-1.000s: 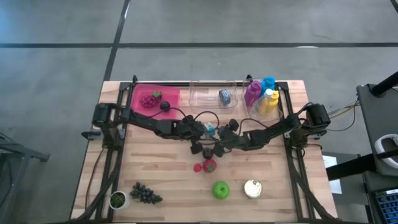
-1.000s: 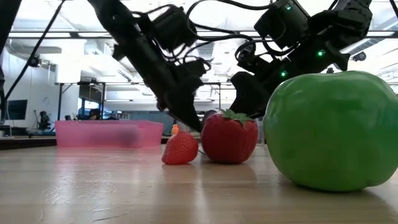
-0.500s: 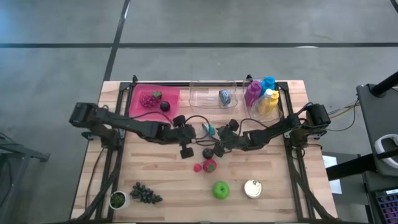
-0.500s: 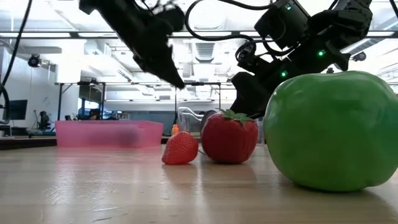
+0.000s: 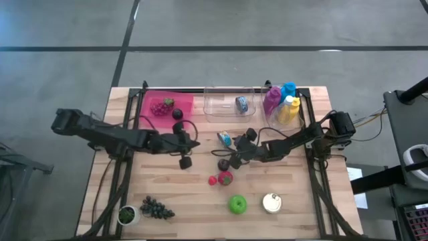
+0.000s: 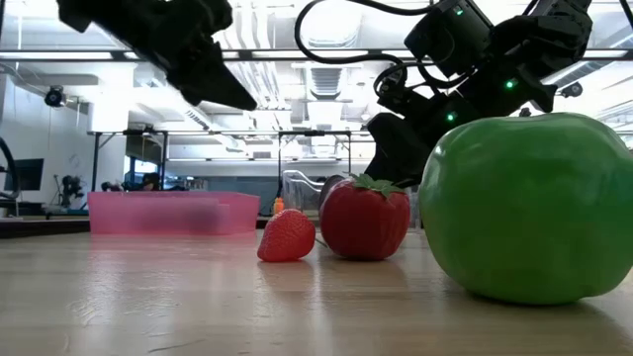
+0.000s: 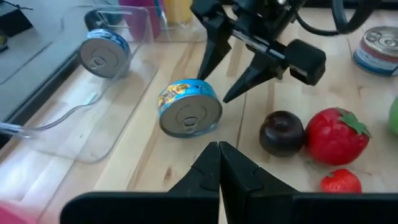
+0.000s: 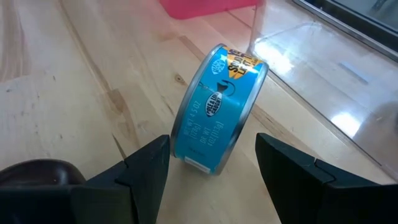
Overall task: Pick & Place Food Item
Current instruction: Put the light blue tuna can into the left transparent bin
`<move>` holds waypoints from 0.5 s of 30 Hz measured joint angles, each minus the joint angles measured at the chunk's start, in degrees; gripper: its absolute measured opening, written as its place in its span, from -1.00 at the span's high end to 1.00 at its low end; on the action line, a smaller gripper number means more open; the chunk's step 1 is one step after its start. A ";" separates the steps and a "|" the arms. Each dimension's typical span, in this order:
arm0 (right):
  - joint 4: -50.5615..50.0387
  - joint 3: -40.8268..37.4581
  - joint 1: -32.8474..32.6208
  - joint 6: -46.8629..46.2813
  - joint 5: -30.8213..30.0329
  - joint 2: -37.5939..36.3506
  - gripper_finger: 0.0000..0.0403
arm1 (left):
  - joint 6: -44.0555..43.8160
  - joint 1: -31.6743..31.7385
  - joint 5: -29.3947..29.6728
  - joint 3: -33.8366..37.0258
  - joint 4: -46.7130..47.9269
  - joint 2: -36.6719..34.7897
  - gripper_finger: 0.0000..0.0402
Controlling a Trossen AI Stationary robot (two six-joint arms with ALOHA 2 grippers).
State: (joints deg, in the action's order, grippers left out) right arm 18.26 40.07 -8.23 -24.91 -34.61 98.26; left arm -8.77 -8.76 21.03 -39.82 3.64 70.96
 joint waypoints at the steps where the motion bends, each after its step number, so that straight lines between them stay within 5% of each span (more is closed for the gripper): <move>1: 0.00 0.00 0.00 0.00 0.02 0.00 -0.16 | -0.01 0.01 0.01 0.78 -0.44 -0.99 0.99; 15: 0.04 0.00 0.00 0.00 0.04 0.00 -0.16 | 1.33 0.01 -0.02 3.68 -2.18 -4.39 0.99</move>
State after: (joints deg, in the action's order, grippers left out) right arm 18.31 40.07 -8.23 -24.91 -34.57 98.26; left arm -7.44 -8.75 21.02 -36.14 1.46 66.57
